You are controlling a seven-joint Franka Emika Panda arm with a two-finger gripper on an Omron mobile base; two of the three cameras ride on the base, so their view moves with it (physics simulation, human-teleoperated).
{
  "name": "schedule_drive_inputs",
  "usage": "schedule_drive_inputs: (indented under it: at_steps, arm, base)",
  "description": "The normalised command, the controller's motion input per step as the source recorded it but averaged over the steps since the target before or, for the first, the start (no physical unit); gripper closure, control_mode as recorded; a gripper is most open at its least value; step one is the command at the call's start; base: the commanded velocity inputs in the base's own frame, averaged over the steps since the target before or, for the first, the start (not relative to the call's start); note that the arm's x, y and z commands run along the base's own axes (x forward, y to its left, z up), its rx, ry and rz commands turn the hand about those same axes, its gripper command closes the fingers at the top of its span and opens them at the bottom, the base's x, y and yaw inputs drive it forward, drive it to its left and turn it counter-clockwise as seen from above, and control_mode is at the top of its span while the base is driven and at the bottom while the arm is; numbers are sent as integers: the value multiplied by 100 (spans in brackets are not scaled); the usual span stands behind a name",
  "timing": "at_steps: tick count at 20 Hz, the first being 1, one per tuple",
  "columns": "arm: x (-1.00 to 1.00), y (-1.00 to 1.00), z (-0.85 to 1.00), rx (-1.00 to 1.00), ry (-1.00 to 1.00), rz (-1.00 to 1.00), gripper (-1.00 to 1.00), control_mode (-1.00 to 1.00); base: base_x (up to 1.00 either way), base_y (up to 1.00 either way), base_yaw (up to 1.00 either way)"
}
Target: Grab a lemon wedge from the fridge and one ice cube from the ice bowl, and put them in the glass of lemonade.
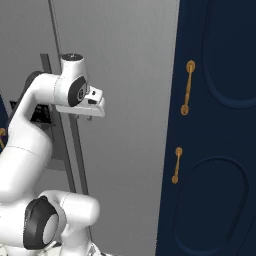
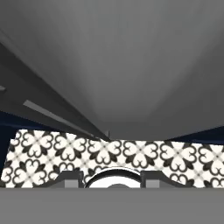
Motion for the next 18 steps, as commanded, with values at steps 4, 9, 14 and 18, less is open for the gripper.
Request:
schedule_drive_inputs:
  at_steps: [4, 9, 14, 18]
  arm:
    - [-59, -6, -7, 0, 0, -1, -100, -100]
    - [-98, -8, -45, 0, 0, -4, -100, -100]
    - [-74, 0, -60, 0, 0, -2, -100, -100]
    - [-2, 0, -26, 0, -6, -1, -100, -100]
  base:
    - [0, 0, 0]
    - [0, 0, 0]
    - [0, 0, 0]
    - [0, 0, 0]
